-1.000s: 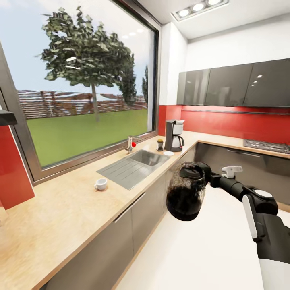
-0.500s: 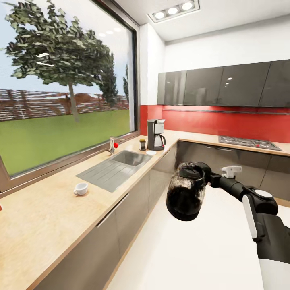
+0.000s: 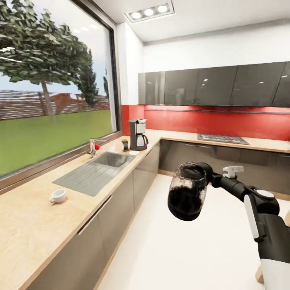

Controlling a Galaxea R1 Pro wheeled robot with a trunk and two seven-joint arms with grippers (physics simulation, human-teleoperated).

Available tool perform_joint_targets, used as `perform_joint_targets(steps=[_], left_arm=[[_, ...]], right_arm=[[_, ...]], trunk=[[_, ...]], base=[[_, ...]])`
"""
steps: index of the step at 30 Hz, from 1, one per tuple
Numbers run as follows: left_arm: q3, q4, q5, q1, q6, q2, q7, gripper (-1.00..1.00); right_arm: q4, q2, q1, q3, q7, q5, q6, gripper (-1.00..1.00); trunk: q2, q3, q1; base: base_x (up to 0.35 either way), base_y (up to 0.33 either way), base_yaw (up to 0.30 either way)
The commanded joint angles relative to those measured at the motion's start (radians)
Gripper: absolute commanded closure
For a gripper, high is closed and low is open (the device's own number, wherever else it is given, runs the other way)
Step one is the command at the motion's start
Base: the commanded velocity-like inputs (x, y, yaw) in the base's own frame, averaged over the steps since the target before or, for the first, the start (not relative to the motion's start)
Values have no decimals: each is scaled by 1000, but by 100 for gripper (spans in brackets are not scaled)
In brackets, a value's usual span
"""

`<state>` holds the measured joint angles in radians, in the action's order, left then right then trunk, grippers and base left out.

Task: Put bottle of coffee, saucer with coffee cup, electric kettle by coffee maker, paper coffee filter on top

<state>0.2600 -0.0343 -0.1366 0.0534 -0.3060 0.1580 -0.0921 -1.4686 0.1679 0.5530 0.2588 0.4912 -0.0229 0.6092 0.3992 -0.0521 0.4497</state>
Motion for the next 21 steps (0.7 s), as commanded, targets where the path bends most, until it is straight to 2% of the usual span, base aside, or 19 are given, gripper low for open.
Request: perform_joint_targets(steps=[1, 8, 16, 19, 21], left_arm=[[9, 9, -10, 0, -3, 0, -3, -100], [5, 39, -11, -1, 16, 1, -3, -100], [0, 40, -12, -1, 200, 3, -3, -100], [-15, 38, -33, 0, 344, 2, -4, -100], [-24, 37, -51, 0, 402, 2, -4, -100]], right_arm=[[-1, 0, 1, 2, 7, 1, 6, 100], [-1, 2, 1, 2, 7, 1, 5, 100], [-2, 4, 1, 3, 7, 0, 5, 100], [-7, 4, 1, 3, 7, 0, 5, 100], [-10, 4, 1, 3, 7, 0, 4, 100]], trunk=[[1, 0, 0], [1, 0, 0], [1, 0, 0], [1, 0, 0], [1, 0, 0]], base=[[0, 0, -300], [34, 0, -300], [112, 0, -300], [201, 0, -232], [226, 0, -69]])
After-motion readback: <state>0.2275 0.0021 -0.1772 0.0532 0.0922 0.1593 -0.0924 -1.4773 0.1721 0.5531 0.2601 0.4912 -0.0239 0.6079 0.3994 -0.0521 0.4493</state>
